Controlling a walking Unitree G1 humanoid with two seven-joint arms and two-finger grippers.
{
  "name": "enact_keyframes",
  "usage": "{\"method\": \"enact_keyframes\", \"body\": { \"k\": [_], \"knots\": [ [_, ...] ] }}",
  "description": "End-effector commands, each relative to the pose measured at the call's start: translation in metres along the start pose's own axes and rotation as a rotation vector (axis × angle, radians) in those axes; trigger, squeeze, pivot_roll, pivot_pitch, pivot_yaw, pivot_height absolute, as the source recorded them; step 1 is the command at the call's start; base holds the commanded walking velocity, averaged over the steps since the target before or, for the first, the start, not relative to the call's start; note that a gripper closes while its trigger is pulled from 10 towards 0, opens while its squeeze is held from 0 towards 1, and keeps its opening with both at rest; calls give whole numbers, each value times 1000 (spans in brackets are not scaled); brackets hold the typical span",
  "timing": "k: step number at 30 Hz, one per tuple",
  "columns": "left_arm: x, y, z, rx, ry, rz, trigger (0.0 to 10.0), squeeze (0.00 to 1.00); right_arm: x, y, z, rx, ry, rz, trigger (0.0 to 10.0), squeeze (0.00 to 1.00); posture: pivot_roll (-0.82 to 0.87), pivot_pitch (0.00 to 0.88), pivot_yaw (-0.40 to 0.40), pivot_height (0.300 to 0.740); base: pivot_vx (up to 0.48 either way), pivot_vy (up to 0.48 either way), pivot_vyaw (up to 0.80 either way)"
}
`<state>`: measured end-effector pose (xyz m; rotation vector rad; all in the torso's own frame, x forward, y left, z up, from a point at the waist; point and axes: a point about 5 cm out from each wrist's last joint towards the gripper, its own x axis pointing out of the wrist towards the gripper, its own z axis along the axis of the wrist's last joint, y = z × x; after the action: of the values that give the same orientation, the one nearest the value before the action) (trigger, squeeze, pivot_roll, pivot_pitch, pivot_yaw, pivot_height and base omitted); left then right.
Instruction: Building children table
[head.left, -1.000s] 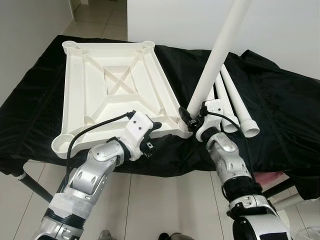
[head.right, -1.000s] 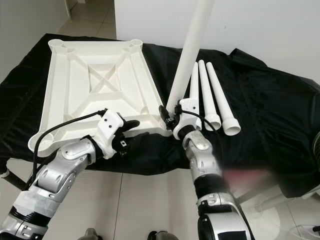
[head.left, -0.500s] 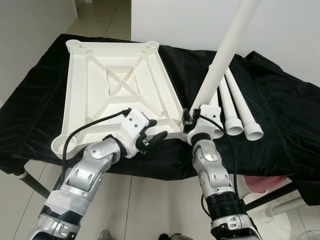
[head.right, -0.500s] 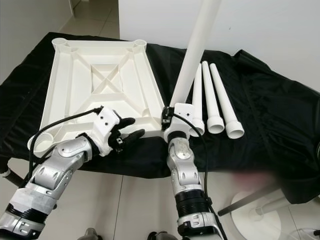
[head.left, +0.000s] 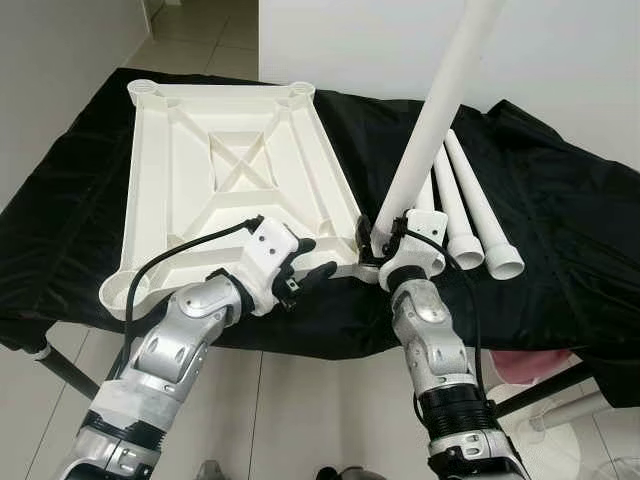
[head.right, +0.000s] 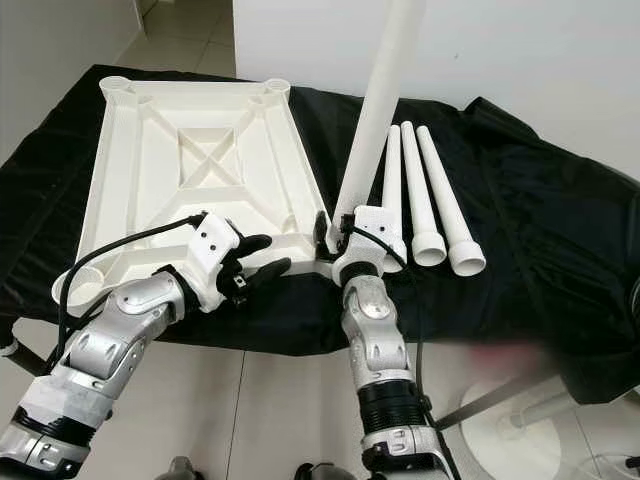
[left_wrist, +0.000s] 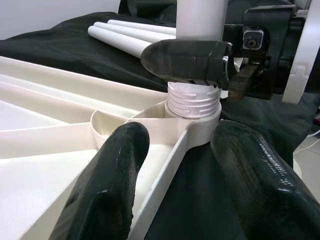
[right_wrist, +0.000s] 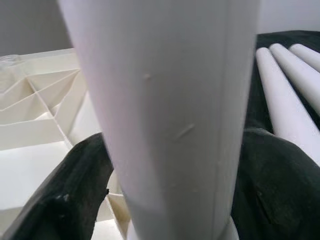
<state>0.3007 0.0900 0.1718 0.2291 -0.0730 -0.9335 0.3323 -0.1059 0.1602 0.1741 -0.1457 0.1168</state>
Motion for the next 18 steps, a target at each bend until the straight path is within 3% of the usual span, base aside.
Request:
{"method": "enact_keyframes", "body": {
  "k": [1, 2, 3, 6, 10, 16, 18],
  "knots": [
    [3, -8, -1, 2, 4, -103, 10000, 0, -3, -1, -3, 19, 14, 26, 10000, 741, 37, 45, -92, 740, 0, 0, 0],
    [3, -8, -1, 2, 4, -103, 10000, 0, -3, -1, -3, 19, 14, 26, 10000, 741, 37, 45, -92, 740, 0, 0, 0],
    [3, -8, -1, 1, 3, -103, 10000, 0, -3, -1, -3, 8, 13, 56, 10000, 0, 37, 45, -92, 740, 0, 0, 0],
    [3, -9, -1, 1, 1, -105, 10000, 0, -4, -2, -4, -6, 17, 137, 10000, 0, 35, 46, -92, 740, 0, 0, 0],
    [4, -15, -1, -2, -2, -125, 10000, 0, -1, -8, -5, -101, 22, 308, 10000, 0, 30, 52, -81, 740, 0, 0, 0],
    [6, -21, -1, -5, -5, -147, 10000, 0, 3, -17, -5, -163, 38, 403, 10000, 0, 33, 49, -80, 740, 0, 0, 0],
    [8, -25, -1, -5, -7, -161, 10000, 0, 7, -25, -6, -234, 56, 449, 10000, 0, 36, 47, -77, 740, 0, 0, 0]
  ]
}}
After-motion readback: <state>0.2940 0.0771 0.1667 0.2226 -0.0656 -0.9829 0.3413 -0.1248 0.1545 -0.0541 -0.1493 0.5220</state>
